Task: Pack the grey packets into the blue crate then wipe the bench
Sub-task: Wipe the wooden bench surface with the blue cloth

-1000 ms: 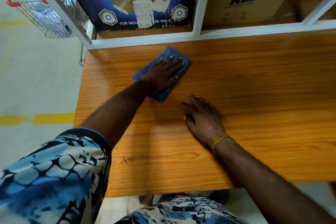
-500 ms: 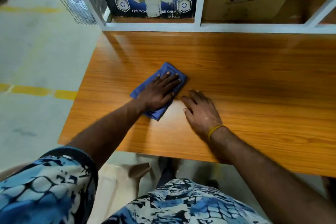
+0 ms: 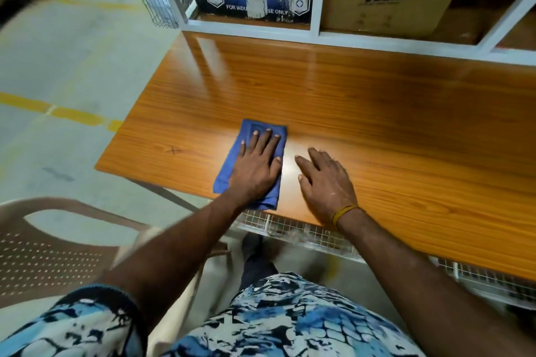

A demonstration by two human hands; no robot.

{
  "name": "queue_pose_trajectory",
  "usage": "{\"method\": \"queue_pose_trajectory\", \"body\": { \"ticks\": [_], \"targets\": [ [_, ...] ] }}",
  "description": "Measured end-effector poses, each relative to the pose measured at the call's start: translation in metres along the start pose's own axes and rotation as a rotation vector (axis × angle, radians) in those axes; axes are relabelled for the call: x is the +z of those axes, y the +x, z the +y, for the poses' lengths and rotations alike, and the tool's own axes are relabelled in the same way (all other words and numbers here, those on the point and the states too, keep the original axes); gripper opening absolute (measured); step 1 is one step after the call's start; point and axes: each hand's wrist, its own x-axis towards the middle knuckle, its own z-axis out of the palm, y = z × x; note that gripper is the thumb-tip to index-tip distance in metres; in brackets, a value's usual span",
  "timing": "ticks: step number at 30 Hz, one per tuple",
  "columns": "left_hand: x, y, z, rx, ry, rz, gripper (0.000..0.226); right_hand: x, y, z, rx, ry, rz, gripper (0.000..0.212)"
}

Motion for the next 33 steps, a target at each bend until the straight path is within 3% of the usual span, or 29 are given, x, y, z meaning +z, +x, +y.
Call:
{"method": "queue_pose_trajectory", "body": {
  "ticks": [7,15,33],
  "targets": [
    [0.018,-0.024,0.057,-0.247,-0.029,0.043,0.064,-0.005,-0.015,0.018,0.091,0.003,-0.013,0.051],
    [0.016,0.009,0.070,-0.383,-0.054,0.091,0.063,-0.008,-0.004,0.021,0.142,0.047,-0.036,0.053],
    [0.016,0.116,0.050,-0.257,-0.079,0.116,0.064,-0.031,0.115,0.058,0.197,0.079,-0.142,0.053]
  ]
}}
